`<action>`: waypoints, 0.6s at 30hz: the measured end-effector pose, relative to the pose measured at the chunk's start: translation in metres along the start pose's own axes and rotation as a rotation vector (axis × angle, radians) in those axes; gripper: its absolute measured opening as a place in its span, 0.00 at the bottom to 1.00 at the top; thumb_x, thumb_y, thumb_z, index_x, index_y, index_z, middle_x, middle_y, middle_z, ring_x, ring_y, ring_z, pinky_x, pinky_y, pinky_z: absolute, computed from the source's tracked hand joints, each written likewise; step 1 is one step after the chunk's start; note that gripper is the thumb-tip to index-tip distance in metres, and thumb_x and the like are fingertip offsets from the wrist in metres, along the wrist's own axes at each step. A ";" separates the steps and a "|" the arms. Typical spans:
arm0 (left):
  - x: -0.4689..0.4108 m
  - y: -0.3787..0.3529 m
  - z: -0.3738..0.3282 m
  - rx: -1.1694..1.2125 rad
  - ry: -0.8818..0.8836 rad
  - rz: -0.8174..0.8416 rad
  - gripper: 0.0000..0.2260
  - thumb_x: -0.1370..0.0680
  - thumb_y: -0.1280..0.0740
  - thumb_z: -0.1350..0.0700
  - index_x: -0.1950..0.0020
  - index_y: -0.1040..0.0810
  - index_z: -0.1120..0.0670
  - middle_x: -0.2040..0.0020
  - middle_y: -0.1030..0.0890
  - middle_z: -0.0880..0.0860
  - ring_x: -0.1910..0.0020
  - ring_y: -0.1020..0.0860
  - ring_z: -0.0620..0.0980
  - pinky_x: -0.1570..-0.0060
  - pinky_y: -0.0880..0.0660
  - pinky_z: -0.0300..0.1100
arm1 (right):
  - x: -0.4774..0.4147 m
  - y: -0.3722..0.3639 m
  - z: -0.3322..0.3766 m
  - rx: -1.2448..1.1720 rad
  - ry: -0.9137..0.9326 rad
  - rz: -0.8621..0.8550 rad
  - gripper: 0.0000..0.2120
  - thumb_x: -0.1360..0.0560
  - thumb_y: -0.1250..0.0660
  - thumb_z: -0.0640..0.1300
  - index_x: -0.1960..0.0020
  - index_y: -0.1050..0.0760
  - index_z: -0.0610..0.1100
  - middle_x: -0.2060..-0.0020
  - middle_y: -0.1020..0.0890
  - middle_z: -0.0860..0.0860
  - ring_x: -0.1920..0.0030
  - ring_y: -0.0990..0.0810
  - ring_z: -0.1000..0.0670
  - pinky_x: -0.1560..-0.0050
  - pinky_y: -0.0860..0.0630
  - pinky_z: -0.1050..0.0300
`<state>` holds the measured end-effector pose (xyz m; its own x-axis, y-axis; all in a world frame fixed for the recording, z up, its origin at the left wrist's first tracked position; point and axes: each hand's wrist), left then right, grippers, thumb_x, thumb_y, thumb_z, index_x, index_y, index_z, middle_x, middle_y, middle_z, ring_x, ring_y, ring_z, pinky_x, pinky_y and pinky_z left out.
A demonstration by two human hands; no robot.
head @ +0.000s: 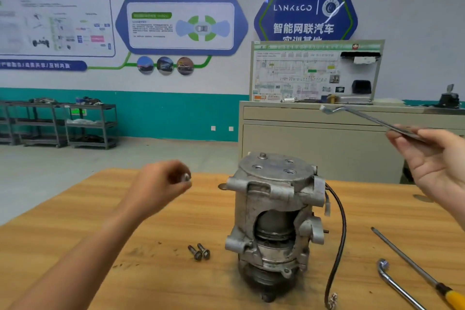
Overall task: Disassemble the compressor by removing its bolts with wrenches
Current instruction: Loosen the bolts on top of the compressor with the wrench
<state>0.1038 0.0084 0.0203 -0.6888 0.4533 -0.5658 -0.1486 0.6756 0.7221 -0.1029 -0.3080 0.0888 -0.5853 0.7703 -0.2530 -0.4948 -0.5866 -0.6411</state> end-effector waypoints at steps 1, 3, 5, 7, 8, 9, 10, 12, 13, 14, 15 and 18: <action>0.020 -0.019 0.020 -0.057 0.066 0.101 0.05 0.26 0.30 0.55 0.51 0.21 0.49 0.58 0.21 0.43 0.63 0.27 0.34 0.67 0.33 0.26 | 0.000 0.002 -0.005 0.006 -0.021 -0.004 0.11 0.21 0.48 0.36 0.60 0.32 0.41 0.73 0.18 0.50 0.68 0.17 0.52 0.66 0.24 0.70; 0.054 -0.053 0.051 -0.151 0.160 0.263 0.04 0.25 0.31 0.51 0.51 0.23 0.45 0.56 0.21 0.43 0.62 0.28 0.36 0.66 0.34 0.26 | 0.000 0.006 -0.014 0.001 -0.058 -0.009 0.11 0.21 0.48 0.36 0.60 0.32 0.42 0.73 0.18 0.49 0.69 0.17 0.52 0.67 0.24 0.69; 0.076 -0.072 0.069 -0.155 0.223 0.331 0.05 0.26 0.32 0.48 0.55 0.27 0.40 0.56 0.21 0.42 0.59 0.26 0.38 0.63 0.33 0.28 | 0.000 0.011 -0.023 0.002 -0.086 -0.007 0.11 0.21 0.47 0.36 0.60 0.32 0.42 0.72 0.17 0.48 0.68 0.17 0.51 0.67 0.23 0.69; 0.081 -0.079 0.079 -0.110 0.243 0.326 0.06 0.27 0.31 0.46 0.57 0.28 0.40 0.56 0.22 0.42 0.57 0.24 0.40 0.57 0.28 0.33 | 0.000 0.016 -0.031 0.008 -0.112 -0.001 0.10 0.21 0.47 0.36 0.59 0.32 0.42 0.71 0.17 0.47 0.67 0.16 0.50 0.67 0.23 0.68; 0.081 -0.080 0.080 -0.107 0.235 0.317 0.06 0.27 0.31 0.44 0.56 0.28 0.41 0.55 0.23 0.42 0.57 0.24 0.40 0.56 0.28 0.35 | 0.000 0.019 -0.034 0.006 -0.127 0.002 0.10 0.21 0.47 0.36 0.58 0.31 0.42 0.70 0.17 0.47 0.66 0.16 0.50 0.67 0.23 0.68; 0.081 -0.082 0.079 -0.116 0.221 0.303 0.07 0.27 0.32 0.41 0.55 0.28 0.41 0.54 0.26 0.40 0.57 0.26 0.39 0.58 0.29 0.35 | 0.000 0.021 -0.036 0.002 -0.141 0.004 0.09 0.21 0.47 0.36 0.58 0.31 0.42 0.69 0.16 0.47 0.65 0.16 0.49 0.67 0.23 0.67; 0.080 -0.085 0.077 -0.127 0.207 0.275 0.09 0.27 0.34 0.38 0.53 0.28 0.41 0.52 0.29 0.40 0.58 0.27 0.39 0.61 0.30 0.34 | 0.000 0.023 -0.038 -0.004 -0.153 0.006 0.09 0.21 0.46 0.36 0.58 0.31 0.42 0.68 0.16 0.46 0.64 0.16 0.48 0.67 0.22 0.67; 0.077 -0.095 0.067 -0.161 0.179 0.226 0.16 0.28 0.37 0.34 0.48 0.27 0.43 0.50 0.33 0.42 0.59 0.28 0.39 0.63 0.33 0.36 | 0.000 0.025 -0.040 -0.018 -0.170 0.009 0.08 0.22 0.46 0.36 0.57 0.30 0.42 0.66 0.16 0.46 0.62 0.16 0.47 0.66 0.22 0.66; 0.075 -0.101 0.061 -0.189 0.158 0.231 0.20 0.28 0.39 0.32 0.45 0.28 0.44 0.50 0.34 0.44 0.59 0.28 0.41 0.62 0.33 0.38 | 0.001 0.025 -0.041 -0.025 -0.177 0.012 0.08 0.22 0.46 0.36 0.56 0.30 0.42 0.66 0.16 0.46 0.61 0.16 0.47 0.66 0.22 0.66; 0.072 -0.107 0.056 -0.230 0.131 0.254 0.22 0.28 0.40 0.31 0.43 0.29 0.45 0.50 0.34 0.46 0.59 0.29 0.43 0.62 0.33 0.39 | 0.002 0.024 -0.041 -0.031 -0.186 0.013 0.08 0.22 0.46 0.36 0.56 0.30 0.42 0.66 0.16 0.46 0.61 0.16 0.47 0.66 0.22 0.66; 0.069 -0.112 0.051 -0.272 0.108 0.283 0.23 0.28 0.41 0.31 0.43 0.29 0.46 0.51 0.35 0.47 0.58 0.30 0.45 0.62 0.33 0.39 | 0.004 0.023 -0.041 -0.038 -0.198 0.012 0.08 0.22 0.46 0.36 0.56 0.29 0.41 0.66 0.16 0.46 0.62 0.16 0.47 0.67 0.22 0.66; 0.059 -0.121 0.045 -0.352 0.086 0.327 0.22 0.26 0.42 0.33 0.44 0.30 0.49 0.52 0.34 0.49 0.53 0.27 0.49 0.62 0.34 0.41 | 0.010 0.016 -0.038 -0.052 -0.223 -0.001 0.09 0.22 0.45 0.35 0.57 0.29 0.41 0.67 0.16 0.46 0.64 0.16 0.48 0.68 0.23 0.67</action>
<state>0.1132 -0.0203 -0.1181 -0.7931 0.5496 -0.2626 -0.1355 0.2611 0.9557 -0.0928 -0.3000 0.0487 -0.7153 0.6930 -0.0897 -0.4649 -0.5678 -0.6794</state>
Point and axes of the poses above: each hand's wrist, its own x-axis away from the middle knuckle, its own y-axis out of the back of the hand, z = x × y
